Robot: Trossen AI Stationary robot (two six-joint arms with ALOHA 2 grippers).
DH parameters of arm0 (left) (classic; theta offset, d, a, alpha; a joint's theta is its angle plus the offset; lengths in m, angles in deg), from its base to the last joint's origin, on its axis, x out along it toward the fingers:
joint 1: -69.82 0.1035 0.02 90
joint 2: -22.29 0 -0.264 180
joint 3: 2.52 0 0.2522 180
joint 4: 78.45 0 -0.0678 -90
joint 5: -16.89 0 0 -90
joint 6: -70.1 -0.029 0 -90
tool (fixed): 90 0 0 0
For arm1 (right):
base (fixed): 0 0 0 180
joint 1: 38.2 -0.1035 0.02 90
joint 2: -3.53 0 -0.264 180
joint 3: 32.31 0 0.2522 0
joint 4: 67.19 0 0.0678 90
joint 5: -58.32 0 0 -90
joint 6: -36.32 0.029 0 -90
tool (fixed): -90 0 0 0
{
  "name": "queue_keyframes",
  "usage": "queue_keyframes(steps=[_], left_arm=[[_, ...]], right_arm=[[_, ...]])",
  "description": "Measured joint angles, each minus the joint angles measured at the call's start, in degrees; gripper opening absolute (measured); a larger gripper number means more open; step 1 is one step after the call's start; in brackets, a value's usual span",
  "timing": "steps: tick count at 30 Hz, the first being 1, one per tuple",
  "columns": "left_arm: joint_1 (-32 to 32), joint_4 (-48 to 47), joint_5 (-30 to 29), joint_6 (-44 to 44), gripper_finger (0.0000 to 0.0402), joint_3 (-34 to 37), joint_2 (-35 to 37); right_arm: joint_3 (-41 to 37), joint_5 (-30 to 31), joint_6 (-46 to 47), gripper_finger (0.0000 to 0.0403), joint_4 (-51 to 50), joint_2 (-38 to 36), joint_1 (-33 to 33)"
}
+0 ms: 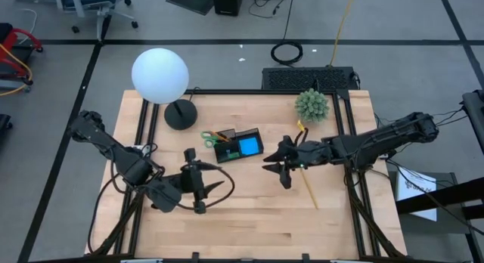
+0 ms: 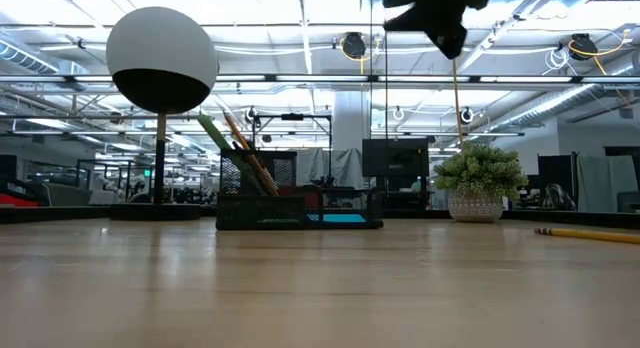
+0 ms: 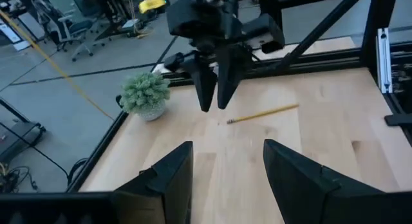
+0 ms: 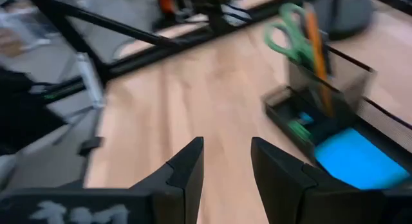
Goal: Pick and place office supplies into organizer
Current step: Put the yellow pencil into the black desk organizer
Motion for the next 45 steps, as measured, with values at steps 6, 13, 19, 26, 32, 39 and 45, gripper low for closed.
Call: queue_keyframes(steps=[6, 13, 19, 26, 32, 39, 45], left_arm=[[0.5, -1.5, 0.3, 1.0, 0.0195, 0.0, -0.1], [-0.5, -2.1, 0.3, 2.1, 0.0195, 0.0, -0.1], [-0.9, -4.6, 0.4, 4.5, 0.0195, 0.0, -0.1], [-0.9, -4.6, 0.4, 4.7, 0.0196, 0.0, -0.1], [-0.9, -4.8, 0.4, 4.6, 0.0196, 0.0, -0.1], [-0.9, -6.3, 0.5, 5.0, 0.0196, 0.0, -0.1], [-0.9, -7.5, 0.5, 5.7, 0.0196, 0.0, -0.1]], right_arm=[[1.0, 7.7, 6.5, 0.0118, -8.4, 0.6, -2.4], [12.7, 15.5, 17.1, 0.0118, -32.5, 8.8, -5.7], [25.4, 13.2, 34.5, 0.0118, -59.6, 19.0, -6.8], [29.5, 4.3, 51.6, 0.0118, -86.6, 23.8, -6.8], [27.1, 2.5, 52.4, 0.0118, -82.2, 22.9, -8.0], [22.9, 1.4, 53.4, 0.0118, -79.1, 21.8, -8.6], [10.7, -2.3, 55.9, 0.0118, -69.9, 14.3, -8.6]])
